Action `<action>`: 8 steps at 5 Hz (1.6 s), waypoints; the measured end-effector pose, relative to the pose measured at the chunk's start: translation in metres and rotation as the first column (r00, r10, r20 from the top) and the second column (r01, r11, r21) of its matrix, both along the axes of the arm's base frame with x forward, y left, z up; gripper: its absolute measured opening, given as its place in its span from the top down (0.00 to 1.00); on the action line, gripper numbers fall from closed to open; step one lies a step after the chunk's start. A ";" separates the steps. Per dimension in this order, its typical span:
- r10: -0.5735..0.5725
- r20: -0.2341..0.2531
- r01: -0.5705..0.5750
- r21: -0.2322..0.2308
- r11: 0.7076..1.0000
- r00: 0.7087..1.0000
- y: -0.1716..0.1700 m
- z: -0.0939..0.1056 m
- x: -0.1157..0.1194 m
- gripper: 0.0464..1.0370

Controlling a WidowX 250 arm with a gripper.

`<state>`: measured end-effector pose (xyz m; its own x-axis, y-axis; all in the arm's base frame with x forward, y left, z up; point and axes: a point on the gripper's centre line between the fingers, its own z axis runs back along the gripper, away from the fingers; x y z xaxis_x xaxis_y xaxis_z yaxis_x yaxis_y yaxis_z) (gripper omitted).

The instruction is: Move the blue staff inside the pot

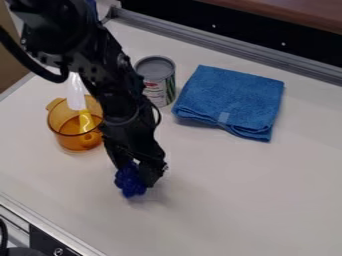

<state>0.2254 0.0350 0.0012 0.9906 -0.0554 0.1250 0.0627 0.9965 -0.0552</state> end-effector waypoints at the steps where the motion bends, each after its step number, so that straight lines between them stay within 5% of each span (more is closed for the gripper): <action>1: 0.092 0.021 -0.091 -0.012 0.996 0.996 0.002 0.025 0.009 0.24; 3: 0.341 0.127 -0.343 -0.004 0.939 0.932 0.041 0.057 0.041 0.24; 5: 0.441 0.152 -0.440 -0.038 0.897 0.885 0.097 0.068 0.052 0.24; 6: 0.434 0.146 -0.431 -0.054 0.901 0.889 0.121 0.071 0.050 0.24; 7: 0.403 0.192 -0.403 -0.042 0.914 0.895 0.136 0.064 0.049 0.24; 8: 0.322 0.195 -0.323 -0.026 0.946 0.926 0.136 0.049 0.043 0.24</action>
<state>0.2684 0.1712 0.0505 0.9115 0.2614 0.3176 -0.2532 0.9650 -0.0676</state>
